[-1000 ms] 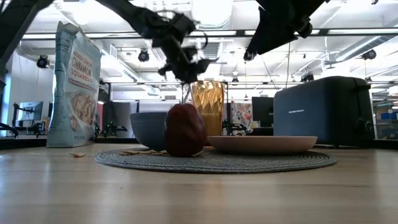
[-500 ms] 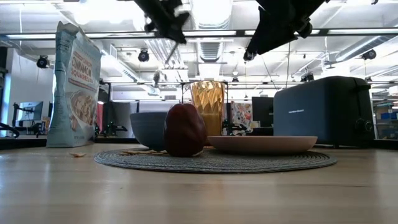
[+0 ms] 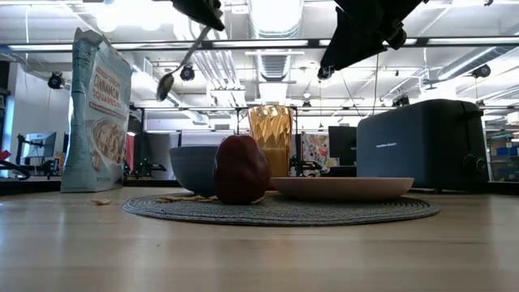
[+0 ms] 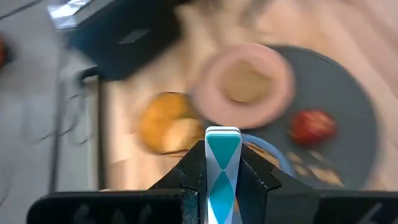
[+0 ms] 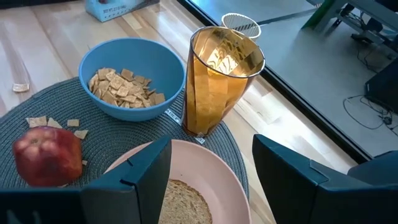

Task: Arrange a breakfast setting
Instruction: Put the blue spoon to the left the blue bowl on the gray table placemat

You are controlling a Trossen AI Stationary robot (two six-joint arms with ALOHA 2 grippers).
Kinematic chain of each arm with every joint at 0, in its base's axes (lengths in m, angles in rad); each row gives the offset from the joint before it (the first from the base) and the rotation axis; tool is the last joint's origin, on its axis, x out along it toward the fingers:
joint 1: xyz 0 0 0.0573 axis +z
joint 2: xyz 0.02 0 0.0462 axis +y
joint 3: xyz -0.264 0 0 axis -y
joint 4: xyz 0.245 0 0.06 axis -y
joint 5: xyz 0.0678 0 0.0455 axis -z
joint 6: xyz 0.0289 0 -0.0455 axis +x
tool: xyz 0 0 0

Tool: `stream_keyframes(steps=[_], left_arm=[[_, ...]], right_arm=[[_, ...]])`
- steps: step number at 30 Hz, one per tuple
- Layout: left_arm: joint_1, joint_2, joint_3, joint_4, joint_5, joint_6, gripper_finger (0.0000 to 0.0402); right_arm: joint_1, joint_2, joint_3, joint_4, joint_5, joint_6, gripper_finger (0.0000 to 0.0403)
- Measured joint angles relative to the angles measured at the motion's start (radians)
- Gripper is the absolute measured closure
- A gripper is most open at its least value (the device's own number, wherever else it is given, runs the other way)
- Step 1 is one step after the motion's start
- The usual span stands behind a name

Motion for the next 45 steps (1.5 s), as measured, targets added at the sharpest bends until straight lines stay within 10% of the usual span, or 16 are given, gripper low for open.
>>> stream_keyframes(steps=[20, 30, 45], left_arm=[[-0.298, 0.083, -0.128, -0.276, 0.037, 0.266, 0.0366], [-0.496, 0.081, -0.37, -0.16, -0.278, 0.477, 0.0359], [-0.536, 0.086, -0.537, 0.119, -0.288, 0.496, 0.0359]], right_arm=[[0.0, 0.0, 0.0, 0.001, 0.0, 0.0, 0.0188], [0.0, 0.0, 0.0, 0.001, 0.0, 0.0, 0.0188], [0.0, 0.0, 0.0, 0.002, 0.0, 0.0, 0.0188]])
